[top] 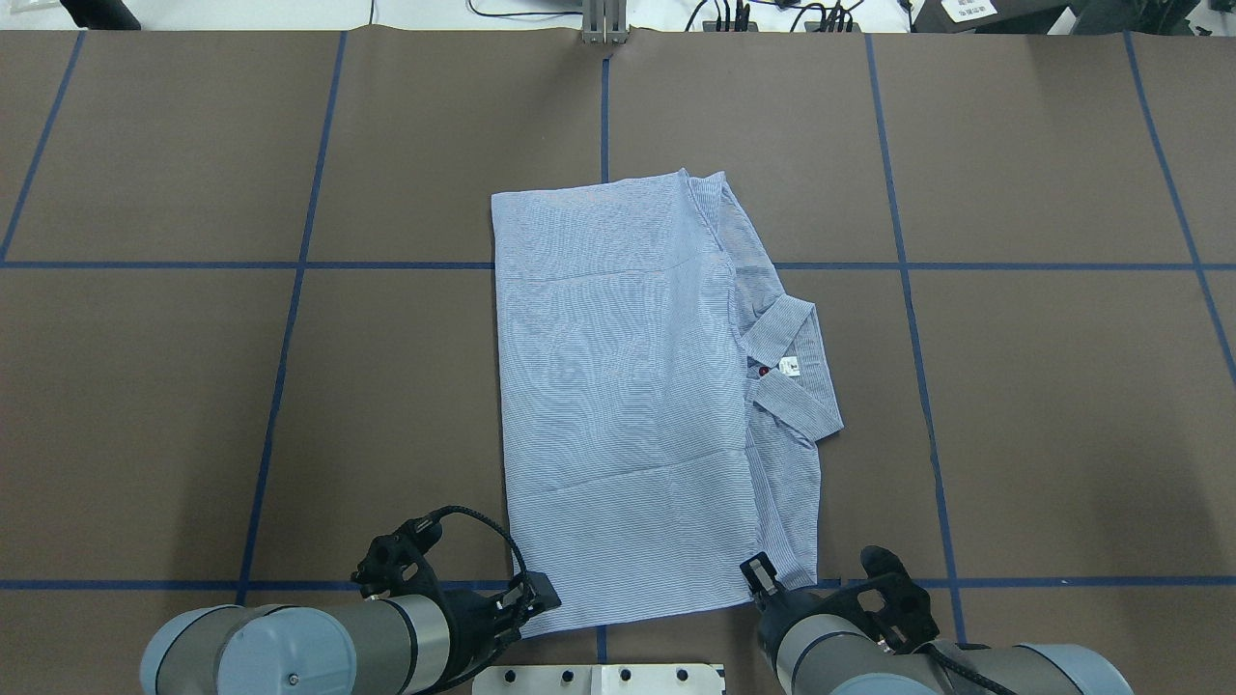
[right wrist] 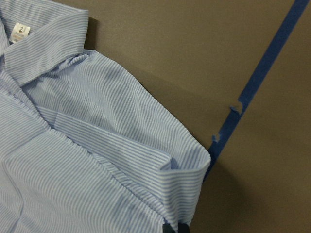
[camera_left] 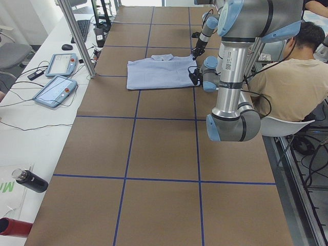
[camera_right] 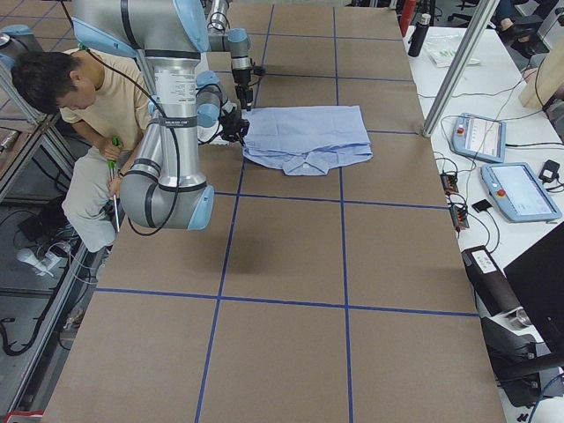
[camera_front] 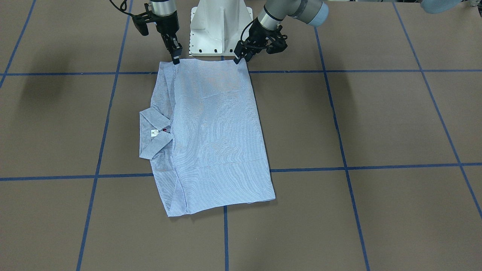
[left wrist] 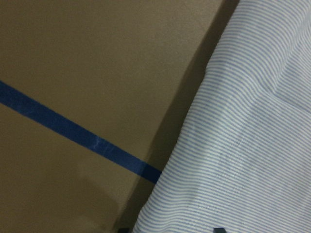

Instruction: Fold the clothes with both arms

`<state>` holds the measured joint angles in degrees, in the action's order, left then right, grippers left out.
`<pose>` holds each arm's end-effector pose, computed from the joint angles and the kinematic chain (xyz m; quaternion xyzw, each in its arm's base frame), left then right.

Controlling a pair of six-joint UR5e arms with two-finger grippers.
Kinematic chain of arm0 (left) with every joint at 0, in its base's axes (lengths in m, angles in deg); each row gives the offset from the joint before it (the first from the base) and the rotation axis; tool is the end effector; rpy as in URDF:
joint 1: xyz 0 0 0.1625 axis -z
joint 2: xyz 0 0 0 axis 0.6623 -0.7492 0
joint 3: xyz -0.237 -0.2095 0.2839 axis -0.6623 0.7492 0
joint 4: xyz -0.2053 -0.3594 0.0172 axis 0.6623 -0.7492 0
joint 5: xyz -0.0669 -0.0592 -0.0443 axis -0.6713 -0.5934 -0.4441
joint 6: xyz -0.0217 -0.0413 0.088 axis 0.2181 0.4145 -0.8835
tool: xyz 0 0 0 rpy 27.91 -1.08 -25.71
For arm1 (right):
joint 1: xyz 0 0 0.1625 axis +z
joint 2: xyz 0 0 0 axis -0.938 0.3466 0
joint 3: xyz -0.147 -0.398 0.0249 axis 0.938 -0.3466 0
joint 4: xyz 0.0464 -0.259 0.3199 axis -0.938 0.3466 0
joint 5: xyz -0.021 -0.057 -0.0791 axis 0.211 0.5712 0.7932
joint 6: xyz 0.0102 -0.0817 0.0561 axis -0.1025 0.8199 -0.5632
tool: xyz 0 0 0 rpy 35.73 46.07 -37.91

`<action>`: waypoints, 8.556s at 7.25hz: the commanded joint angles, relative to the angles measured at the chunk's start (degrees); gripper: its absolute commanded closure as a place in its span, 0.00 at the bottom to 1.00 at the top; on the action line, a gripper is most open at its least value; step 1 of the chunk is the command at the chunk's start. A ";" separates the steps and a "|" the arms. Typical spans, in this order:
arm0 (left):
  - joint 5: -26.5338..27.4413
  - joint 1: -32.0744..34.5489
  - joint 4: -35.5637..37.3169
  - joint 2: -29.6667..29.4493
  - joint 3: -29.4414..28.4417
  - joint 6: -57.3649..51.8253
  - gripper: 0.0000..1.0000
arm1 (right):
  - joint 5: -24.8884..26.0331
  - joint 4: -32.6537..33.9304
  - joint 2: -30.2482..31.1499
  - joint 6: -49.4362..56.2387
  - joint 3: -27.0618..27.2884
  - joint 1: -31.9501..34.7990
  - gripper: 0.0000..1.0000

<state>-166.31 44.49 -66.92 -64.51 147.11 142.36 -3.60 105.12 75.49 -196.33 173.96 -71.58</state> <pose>0.5617 -0.1702 0.2856 -0.1167 0.5777 -0.2600 0.7649 -0.5075 -0.1490 0.3022 -0.0757 -0.4054 0.5100 0.7548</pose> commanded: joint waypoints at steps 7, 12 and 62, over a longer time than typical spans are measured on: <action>0.00 -0.11 0.42 -0.02 -0.93 -0.06 0.80 | -0.03 0.00 -0.01 0.00 0.82 0.18 1.00; -3.41 0.85 5.67 2.08 10.27 -0.24 1.00 | 0.06 0.09 0.08 0.00 2.30 0.36 1.00; -50.27 92.35 15.63 17.21 -19.48 -135.06 0.01 | -63.14 8.44 8.24 151.87 -27.48 85.79 0.00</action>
<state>-216.61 137.09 -50.73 -47.31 127.78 6.93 -67.37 113.69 81.80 -45.03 146.47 14.32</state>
